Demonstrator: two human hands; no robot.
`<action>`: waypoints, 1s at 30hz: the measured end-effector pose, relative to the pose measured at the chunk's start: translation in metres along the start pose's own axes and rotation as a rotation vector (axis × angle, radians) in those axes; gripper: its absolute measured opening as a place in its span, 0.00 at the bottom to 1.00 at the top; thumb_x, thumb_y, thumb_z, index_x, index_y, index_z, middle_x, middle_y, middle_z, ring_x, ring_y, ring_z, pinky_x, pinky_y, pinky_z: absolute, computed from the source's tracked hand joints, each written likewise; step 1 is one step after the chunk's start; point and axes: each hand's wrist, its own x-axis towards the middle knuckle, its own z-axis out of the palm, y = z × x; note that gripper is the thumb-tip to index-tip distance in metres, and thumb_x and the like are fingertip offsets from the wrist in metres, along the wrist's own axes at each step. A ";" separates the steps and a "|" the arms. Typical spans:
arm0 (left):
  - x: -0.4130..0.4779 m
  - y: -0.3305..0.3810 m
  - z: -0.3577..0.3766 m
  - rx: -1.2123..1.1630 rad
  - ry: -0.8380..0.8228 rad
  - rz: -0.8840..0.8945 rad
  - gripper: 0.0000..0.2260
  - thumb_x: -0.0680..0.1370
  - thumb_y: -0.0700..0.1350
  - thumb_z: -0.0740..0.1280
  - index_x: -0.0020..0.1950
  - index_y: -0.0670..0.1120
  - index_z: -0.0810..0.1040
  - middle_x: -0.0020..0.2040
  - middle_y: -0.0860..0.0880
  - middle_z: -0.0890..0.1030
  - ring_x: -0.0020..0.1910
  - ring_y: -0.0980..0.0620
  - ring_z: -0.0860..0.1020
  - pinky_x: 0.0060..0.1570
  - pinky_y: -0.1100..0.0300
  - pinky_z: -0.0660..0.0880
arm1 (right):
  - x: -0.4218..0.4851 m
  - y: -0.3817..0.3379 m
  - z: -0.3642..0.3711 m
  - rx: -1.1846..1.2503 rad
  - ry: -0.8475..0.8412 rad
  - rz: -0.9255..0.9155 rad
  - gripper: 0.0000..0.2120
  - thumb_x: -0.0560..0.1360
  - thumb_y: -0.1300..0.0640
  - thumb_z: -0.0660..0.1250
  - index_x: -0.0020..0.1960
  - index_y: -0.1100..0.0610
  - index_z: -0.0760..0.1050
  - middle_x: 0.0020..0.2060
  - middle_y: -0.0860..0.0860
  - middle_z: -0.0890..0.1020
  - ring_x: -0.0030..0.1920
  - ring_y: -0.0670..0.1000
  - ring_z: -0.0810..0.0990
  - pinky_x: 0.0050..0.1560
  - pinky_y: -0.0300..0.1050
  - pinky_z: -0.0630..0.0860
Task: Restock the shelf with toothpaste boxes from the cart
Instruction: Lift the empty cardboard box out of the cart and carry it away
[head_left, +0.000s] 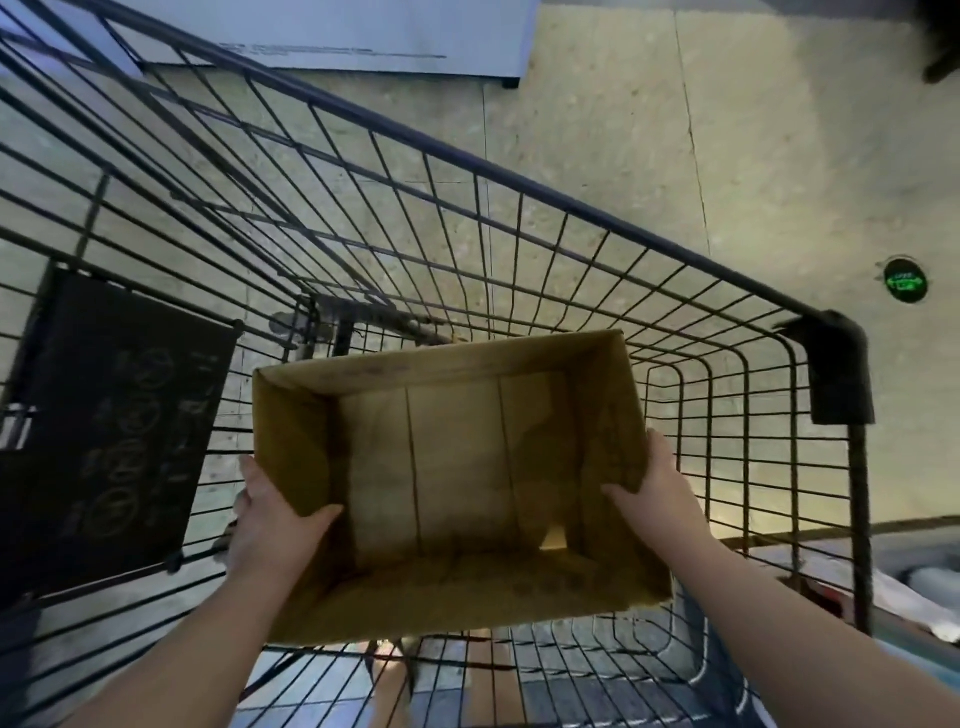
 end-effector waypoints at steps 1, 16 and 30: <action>0.000 0.000 0.001 0.000 0.005 0.001 0.51 0.67 0.51 0.76 0.75 0.52 0.40 0.71 0.35 0.62 0.66 0.31 0.67 0.61 0.32 0.66 | 0.000 0.000 0.000 0.006 0.002 0.003 0.32 0.73 0.56 0.68 0.70 0.51 0.54 0.61 0.55 0.74 0.60 0.59 0.76 0.58 0.56 0.74; -0.068 0.019 -0.095 0.028 0.036 0.109 0.49 0.67 0.55 0.74 0.75 0.52 0.42 0.69 0.37 0.64 0.59 0.34 0.74 0.53 0.42 0.75 | -0.108 -0.017 -0.064 0.008 0.102 -0.046 0.30 0.71 0.53 0.70 0.68 0.53 0.59 0.52 0.50 0.74 0.52 0.54 0.78 0.53 0.51 0.76; -0.160 0.054 -0.218 0.058 0.129 0.576 0.50 0.60 0.63 0.75 0.73 0.54 0.50 0.66 0.42 0.71 0.60 0.38 0.74 0.58 0.41 0.73 | -0.296 -0.006 -0.141 0.135 0.490 -0.020 0.32 0.70 0.50 0.70 0.68 0.55 0.59 0.59 0.57 0.77 0.56 0.58 0.78 0.50 0.48 0.75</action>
